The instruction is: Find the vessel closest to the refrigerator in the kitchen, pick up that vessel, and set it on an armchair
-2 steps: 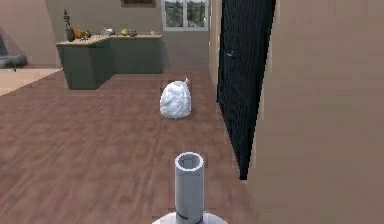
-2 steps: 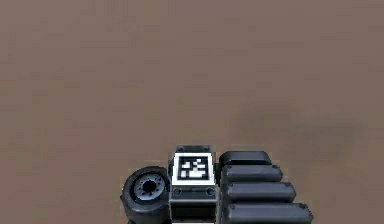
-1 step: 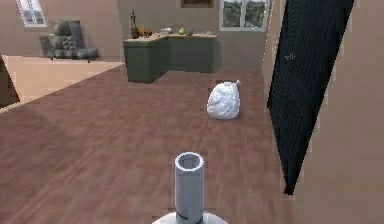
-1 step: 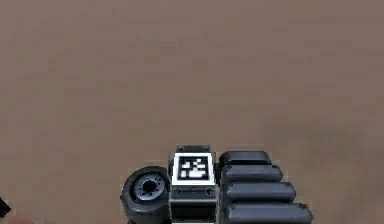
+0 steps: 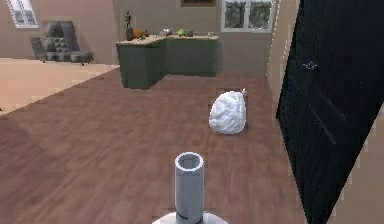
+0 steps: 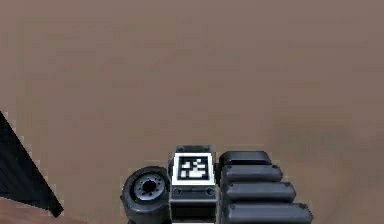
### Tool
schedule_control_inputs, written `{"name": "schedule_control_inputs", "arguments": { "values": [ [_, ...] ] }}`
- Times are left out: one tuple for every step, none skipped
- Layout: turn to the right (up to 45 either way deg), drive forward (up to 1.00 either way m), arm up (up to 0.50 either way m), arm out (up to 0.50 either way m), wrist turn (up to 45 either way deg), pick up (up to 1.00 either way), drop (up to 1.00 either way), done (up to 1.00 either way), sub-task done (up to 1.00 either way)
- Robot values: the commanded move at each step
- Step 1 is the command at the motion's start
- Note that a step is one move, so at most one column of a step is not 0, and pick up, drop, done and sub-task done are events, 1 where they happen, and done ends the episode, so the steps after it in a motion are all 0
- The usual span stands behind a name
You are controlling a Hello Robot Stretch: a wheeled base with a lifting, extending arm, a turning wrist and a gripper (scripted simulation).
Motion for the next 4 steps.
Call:
{"name": "schedule_control_inputs", "arguments": {
  "values": [
    [-36.0, 0.00, 0.00, 0.00, 0.0, 0.00, 0.00, 0.00, 0.00],
    [0.0, 1.00, 0.00, 0.00, 0.0, 0.00, 0.00, 0.00, 0.00],
    [-3.0, 0.00, 0.00, 0.00, 0.0, 0.00, 0.00, 0.00, 0.00],
    [0.0, 1.00, 0.00, 0.00, 0.0, 0.00, 0.00, 0.00, 0.00]
  ]
}}
